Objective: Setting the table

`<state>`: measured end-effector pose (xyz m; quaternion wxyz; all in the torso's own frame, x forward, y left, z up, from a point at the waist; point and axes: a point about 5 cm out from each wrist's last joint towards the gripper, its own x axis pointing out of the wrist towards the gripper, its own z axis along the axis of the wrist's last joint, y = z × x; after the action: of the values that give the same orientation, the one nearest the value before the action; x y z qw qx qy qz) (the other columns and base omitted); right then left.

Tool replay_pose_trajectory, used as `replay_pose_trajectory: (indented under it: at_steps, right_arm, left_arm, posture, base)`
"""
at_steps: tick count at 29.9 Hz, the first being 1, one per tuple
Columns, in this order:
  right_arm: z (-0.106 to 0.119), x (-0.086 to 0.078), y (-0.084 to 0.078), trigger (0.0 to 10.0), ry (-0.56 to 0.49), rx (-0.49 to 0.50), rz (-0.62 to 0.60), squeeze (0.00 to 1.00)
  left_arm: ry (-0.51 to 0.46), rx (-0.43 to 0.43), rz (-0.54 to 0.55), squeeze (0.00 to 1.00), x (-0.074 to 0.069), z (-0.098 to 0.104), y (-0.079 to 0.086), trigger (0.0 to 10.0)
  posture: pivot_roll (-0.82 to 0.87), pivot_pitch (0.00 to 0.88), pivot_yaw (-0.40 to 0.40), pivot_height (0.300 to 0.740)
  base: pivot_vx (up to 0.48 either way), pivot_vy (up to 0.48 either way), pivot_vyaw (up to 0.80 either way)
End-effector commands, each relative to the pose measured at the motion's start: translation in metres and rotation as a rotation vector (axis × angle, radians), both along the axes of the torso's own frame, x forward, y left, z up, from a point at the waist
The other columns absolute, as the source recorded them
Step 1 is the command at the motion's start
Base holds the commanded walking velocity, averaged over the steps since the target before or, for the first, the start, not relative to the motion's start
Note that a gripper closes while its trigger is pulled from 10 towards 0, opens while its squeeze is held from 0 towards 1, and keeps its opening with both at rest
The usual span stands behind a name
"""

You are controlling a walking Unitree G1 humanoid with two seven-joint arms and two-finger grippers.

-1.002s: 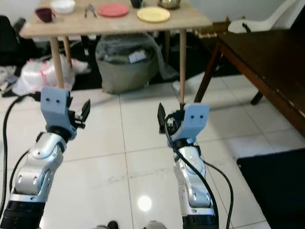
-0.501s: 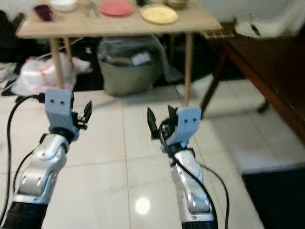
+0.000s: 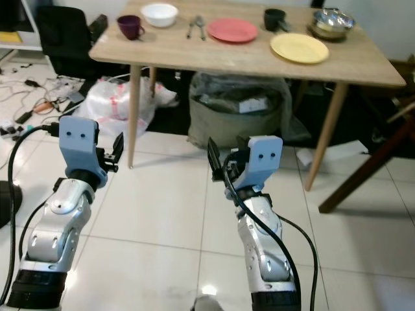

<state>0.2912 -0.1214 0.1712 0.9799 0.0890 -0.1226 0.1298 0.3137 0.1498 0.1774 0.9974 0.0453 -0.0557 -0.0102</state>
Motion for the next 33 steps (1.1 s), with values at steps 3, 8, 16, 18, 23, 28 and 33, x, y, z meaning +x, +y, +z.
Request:
replay_pose_trajectory:
  at_steps: [3,8,16,18,23,28,33]
  right_arm:
    - [-0.0028,-0.0014,0.0030,10.0,0.011,0.008,0.017,0.00]
    - [-0.0025,-0.0010,0.0048,10.0,0.009,0.008,0.025,0.00]
    - [-0.0022,-0.0007,0.0059,10.0,0.006,0.011,0.031,0.00]
    - [-0.0022,-0.0008,0.0060,10.0,0.006,0.011,0.031,0.00]
    - [-0.0023,-0.0007,0.0059,10.0,0.006,0.012,0.031,0.00]
    - [-0.0025,-0.0013,0.0057,10.0,0.004,0.012,0.030,0.00]
    - [-0.0027,-0.0018,0.0053,10.0,0.004,0.012,0.026,0.00]
  left_arm:
    - [0.022,0.007,0.017,0.22,-0.0009,-0.0066,0.0027,10.0]
    - [0.020,0.008,0.021,0.22,-0.0003,-0.0060,0.0034,10.0]
    - [0.016,0.010,0.026,0.23,0.0008,-0.0050,0.0045,10.0]
    - [0.016,0.010,0.026,0.23,0.0010,-0.0048,0.0047,10.0]
    - [0.014,0.010,0.029,0.23,0.0017,-0.0043,0.0051,10.0]
    - [0.011,0.011,0.031,0.25,0.0018,-0.0037,0.0052,10.0]
    - [0.010,0.016,0.035,0.31,0.0023,-0.0037,0.0055,10.0]
  posture:
    - [-0.15,0.000,0.068,0.740]
    - [-0.15,0.000,0.067,0.740]
    - [-0.15,0.000,0.069,0.740]
    - [-0.15,0.000,0.069,0.740]
    - [-0.15,0.000,0.069,0.740]
    - [-0.15,0.000,0.068,0.740]
    - [-0.15,0.000,0.070,0.740]
  base:
    - [0.405,0.000,0.00]
    - [0.403,0.000,0.00]
    - [0.403,0.000,0.00]
    - [0.399,0.000,0.00]
    - [0.401,0.000,0.00]
    - [0.435,0.000,0.00]
    - [0.480,0.000,0.00]
